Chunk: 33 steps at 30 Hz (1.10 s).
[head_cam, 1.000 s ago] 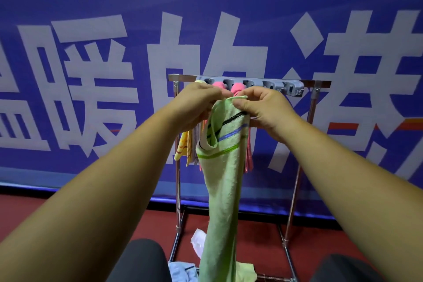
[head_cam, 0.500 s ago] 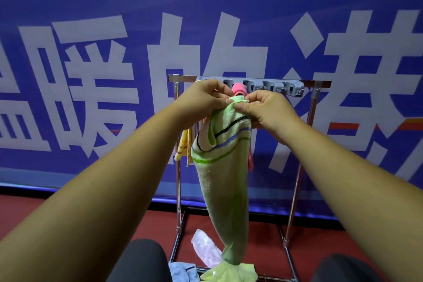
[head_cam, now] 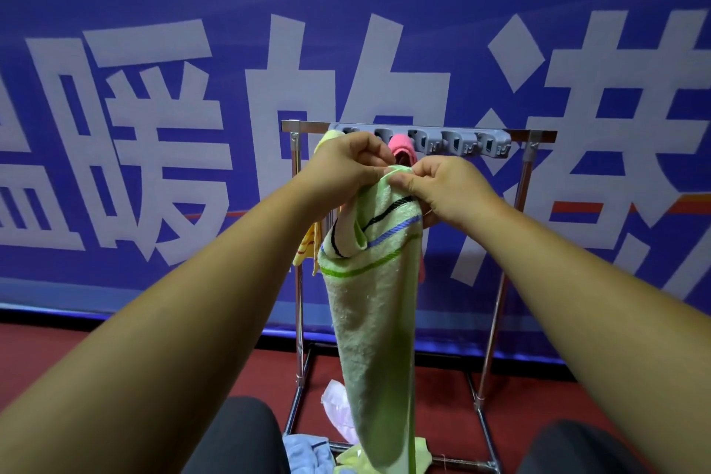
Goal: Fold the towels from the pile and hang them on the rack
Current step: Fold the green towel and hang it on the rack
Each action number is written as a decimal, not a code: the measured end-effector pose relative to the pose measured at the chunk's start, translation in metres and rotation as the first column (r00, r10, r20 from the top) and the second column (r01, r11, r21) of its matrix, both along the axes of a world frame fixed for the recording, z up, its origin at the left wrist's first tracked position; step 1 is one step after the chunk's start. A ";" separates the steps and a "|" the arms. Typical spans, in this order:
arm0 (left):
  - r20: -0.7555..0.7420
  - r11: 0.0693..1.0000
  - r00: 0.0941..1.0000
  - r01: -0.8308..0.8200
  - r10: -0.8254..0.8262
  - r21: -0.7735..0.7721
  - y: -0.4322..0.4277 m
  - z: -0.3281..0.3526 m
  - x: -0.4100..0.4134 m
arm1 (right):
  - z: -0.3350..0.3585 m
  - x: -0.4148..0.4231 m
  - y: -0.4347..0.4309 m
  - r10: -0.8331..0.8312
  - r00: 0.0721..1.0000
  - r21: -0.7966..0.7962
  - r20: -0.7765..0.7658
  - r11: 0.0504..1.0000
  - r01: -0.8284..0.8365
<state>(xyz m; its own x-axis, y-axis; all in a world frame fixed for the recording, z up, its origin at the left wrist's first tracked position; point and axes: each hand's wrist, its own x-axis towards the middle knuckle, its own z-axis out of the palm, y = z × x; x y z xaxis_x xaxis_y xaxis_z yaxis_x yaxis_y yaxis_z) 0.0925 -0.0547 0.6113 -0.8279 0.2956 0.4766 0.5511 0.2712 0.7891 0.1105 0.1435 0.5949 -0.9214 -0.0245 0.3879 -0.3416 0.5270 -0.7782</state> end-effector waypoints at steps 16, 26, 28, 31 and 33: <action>0.167 0.943 0.984 -0.010 0.069 -0.332 -0.009 -0.042 -0.002 | 0.006 0.003 0.000 -0.064 0.989 -0.146 -0.133 0.988 0.044; 0.149 0.968 0.965 -0.231 0.215 0.102 -0.029 -0.049 -0.013 | 0.001 0.000 0.020 -0.169 0.975 -0.109 -0.143 0.982 0.155; 0.127 0.962 0.969 -0.231 0.214 0.142 -0.030 -0.041 -0.012 | 0.000 -0.001 0.023 -0.173 0.974 -0.112 -0.143 0.981 0.158; 0.025 0.954 0.956 -0.295 0.294 0.058 -0.029 -0.031 -0.014 | 0.000 -0.002 0.024 -0.132 0.986 -0.209 -0.104 0.972 0.108; -0.030 0.941 0.941 -0.337 0.338 0.020 -0.028 -0.024 -0.014 | 0.001 -0.002 0.023 -0.108 0.991 -0.267 -0.081 0.960 0.082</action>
<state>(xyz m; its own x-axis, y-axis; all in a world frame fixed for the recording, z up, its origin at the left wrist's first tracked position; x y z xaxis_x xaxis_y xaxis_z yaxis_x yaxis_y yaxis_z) 0.0786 -0.0831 0.5875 -0.8620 -0.0054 0.5069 0.4546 0.4344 0.7776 0.1081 0.1660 0.5962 -0.8737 0.1758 0.4535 -0.3779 0.3418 -0.8605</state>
